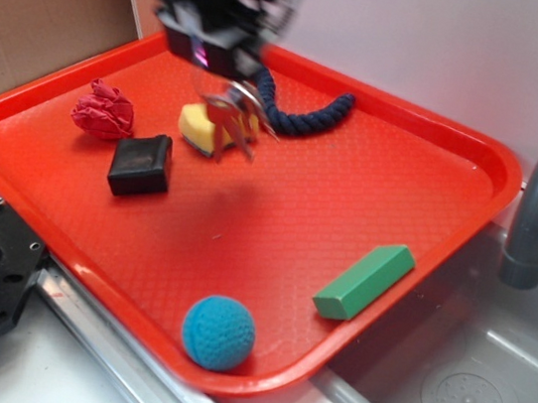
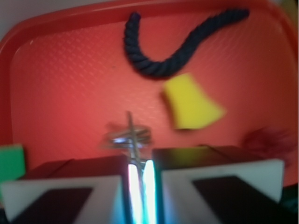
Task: Grab the silver keys.
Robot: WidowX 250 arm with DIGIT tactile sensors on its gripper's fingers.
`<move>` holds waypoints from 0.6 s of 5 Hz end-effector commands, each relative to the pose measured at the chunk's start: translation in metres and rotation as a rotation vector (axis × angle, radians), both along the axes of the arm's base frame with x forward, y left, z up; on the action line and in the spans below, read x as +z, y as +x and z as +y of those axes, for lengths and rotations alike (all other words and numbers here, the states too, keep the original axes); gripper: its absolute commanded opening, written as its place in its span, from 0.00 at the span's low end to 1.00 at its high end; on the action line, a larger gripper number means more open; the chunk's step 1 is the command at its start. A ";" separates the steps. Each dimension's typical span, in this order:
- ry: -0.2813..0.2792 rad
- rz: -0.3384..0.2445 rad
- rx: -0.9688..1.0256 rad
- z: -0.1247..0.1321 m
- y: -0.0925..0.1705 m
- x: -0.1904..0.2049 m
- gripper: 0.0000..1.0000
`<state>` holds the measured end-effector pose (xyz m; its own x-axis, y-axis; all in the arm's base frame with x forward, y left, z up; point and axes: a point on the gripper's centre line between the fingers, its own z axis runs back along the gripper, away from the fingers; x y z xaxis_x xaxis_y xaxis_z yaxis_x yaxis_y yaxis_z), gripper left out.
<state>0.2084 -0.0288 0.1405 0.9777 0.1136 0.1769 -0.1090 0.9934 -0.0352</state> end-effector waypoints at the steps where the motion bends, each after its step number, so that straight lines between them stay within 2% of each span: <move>1: -0.003 -0.048 -0.171 0.022 0.003 0.054 0.00; 2: -0.019 -0.042 -0.232 -0.005 0.003 0.069 0.00; 3: -0.039 -0.002 -0.225 -0.010 0.004 0.071 0.00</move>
<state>0.2029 -0.0416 0.1989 0.9853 -0.1050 0.1349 0.1158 0.9904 -0.0749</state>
